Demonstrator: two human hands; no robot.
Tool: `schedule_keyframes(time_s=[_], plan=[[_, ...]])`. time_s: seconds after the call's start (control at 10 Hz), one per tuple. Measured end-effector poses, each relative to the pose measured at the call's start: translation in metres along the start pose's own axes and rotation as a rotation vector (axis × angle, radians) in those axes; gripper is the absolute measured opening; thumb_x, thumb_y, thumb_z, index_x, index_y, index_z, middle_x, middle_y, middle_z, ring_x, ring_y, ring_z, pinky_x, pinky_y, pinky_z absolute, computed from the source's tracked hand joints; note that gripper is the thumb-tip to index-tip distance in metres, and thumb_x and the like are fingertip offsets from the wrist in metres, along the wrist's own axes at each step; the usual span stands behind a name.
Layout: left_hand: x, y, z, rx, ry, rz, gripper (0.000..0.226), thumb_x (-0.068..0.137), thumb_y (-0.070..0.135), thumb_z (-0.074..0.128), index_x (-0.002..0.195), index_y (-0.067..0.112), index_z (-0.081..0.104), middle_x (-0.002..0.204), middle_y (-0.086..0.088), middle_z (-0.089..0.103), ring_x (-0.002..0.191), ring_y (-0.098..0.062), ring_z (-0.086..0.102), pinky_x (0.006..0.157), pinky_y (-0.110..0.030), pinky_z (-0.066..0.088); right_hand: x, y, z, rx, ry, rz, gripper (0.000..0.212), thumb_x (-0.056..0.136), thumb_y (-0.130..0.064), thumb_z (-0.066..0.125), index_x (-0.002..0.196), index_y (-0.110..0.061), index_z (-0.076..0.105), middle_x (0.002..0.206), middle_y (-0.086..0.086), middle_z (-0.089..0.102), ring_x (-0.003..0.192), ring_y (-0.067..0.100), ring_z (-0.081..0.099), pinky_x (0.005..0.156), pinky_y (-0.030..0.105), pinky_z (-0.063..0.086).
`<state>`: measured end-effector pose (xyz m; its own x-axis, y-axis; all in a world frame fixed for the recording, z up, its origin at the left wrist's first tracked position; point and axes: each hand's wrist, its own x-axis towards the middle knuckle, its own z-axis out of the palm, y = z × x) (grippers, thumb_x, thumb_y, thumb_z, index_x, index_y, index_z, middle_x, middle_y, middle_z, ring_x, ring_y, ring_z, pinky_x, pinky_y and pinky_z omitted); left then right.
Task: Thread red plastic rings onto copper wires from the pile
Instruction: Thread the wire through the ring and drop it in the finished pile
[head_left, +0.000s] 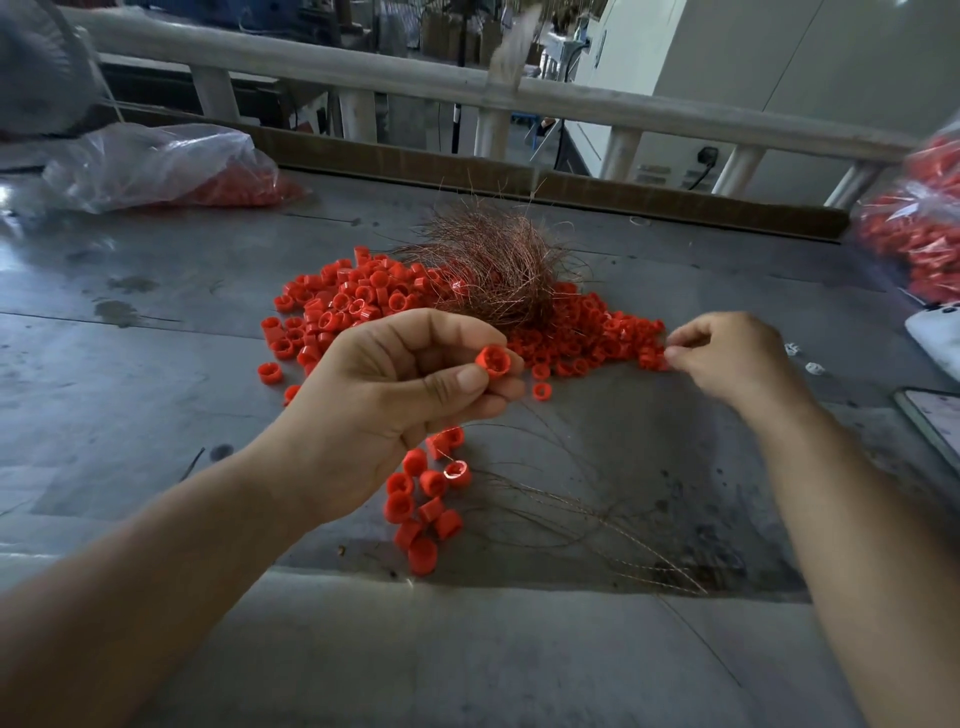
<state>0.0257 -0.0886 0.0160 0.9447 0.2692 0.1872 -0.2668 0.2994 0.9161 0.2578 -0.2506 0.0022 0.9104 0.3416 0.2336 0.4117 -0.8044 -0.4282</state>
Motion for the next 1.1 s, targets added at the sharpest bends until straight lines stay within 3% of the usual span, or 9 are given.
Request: schedule_keyframes(time_s=[0.2, 0.3, 0.4, 0.5, 0.7, 0.9, 1.1], plan=[[-0.001, 0.001, 0.001, 0.009, -0.005, 0.002, 0.02, 0.058, 0.01, 0.067, 0.077, 0.012, 0.074, 0.08, -0.009, 0.072, 0.074, -0.016, 0.07, 0.064, -0.019, 0.054, -0.002, -0.004, -0.001, -0.069, -0.096, -0.004, 0.01, 0.077, -0.014, 0.069, 0.072, -0.022, 0.065, 0.092, 0.01, 0.069, 0.091, 0.026, 0.06, 0.07, 0.024, 0.037], [-0.001, 0.001, 0.002, 0.025, -0.001, 0.001, 0.018, 0.063, 0.006, 0.064, 0.078, 0.011, 0.074, 0.08, -0.009, 0.072, 0.074, -0.016, 0.07, 0.064, -0.02, 0.054, -0.01, -0.014, -0.013, 0.23, -0.137, -0.024, 0.006, 0.078, -0.005, 0.068, 0.075, -0.01, 0.065, 0.07, 0.007, 0.065, 0.063, 0.011, 0.062, 0.057, 0.021, 0.046], [0.0, 0.0, 0.001, 0.051, 0.008, -0.01, 0.019, 0.065, 0.003, 0.063, 0.078, 0.011, 0.074, 0.08, -0.01, 0.072, 0.074, -0.017, 0.07, 0.064, -0.02, 0.054, -0.03, -0.039, -0.027, 0.814, -0.371, -0.074, 0.016, 0.076, 0.004, 0.064, 0.079, -0.011, 0.063, 0.062, 0.003, 0.063, 0.048, 0.003, 0.059, 0.047, 0.014, 0.049], [0.0, 0.0, 0.002, 0.069, 0.004, -0.015, 0.018, 0.066, 0.002, 0.065, 0.078, 0.011, 0.074, 0.08, -0.009, 0.072, 0.075, -0.017, 0.07, 0.065, -0.02, 0.054, -0.049, -0.058, -0.033, 1.115, -0.577, -0.104, 0.013, 0.064, -0.01, 0.063, 0.078, -0.01, 0.063, 0.061, 0.001, 0.067, 0.053, 0.009, 0.063, 0.049, 0.018, 0.052], [0.0, -0.001, 0.002, 0.121, 0.018, -0.015, 0.022, 0.066, 0.003, 0.059, 0.078, 0.014, 0.074, 0.079, -0.008, 0.072, 0.075, -0.016, 0.07, 0.065, -0.019, 0.054, -0.067, -0.074, -0.025, 1.255, -0.76, -0.093, 0.015, 0.064, -0.011, 0.059, 0.079, -0.01, 0.063, 0.064, 0.004, 0.069, 0.054, 0.01, 0.065, 0.049, 0.02, 0.053], [0.0, 0.0, 0.002, 0.142, 0.036, -0.024, 0.02, 0.064, 0.004, 0.06, 0.077, 0.012, 0.074, 0.08, -0.008, 0.072, 0.076, -0.017, 0.07, 0.065, -0.019, 0.054, -0.072, -0.075, -0.023, 1.259, -0.803, -0.126, 0.013, 0.064, -0.011, 0.06, 0.071, -0.014, 0.07, 0.066, 0.005, 0.069, 0.056, 0.011, 0.065, 0.051, 0.02, 0.054], [0.0, 0.0, 0.003, 0.162, 0.062, -0.04, 0.021, 0.063, 0.005, 0.06, 0.076, 0.013, 0.074, 0.08, -0.008, 0.073, 0.075, -0.018, 0.07, 0.065, -0.019, 0.054, -0.075, -0.077, -0.021, 1.22, -0.766, -0.199, 0.022, 0.061, -0.016, 0.065, 0.082, -0.011, 0.066, 0.068, 0.001, 0.068, 0.06, 0.009, 0.064, 0.056, 0.019, 0.053]])
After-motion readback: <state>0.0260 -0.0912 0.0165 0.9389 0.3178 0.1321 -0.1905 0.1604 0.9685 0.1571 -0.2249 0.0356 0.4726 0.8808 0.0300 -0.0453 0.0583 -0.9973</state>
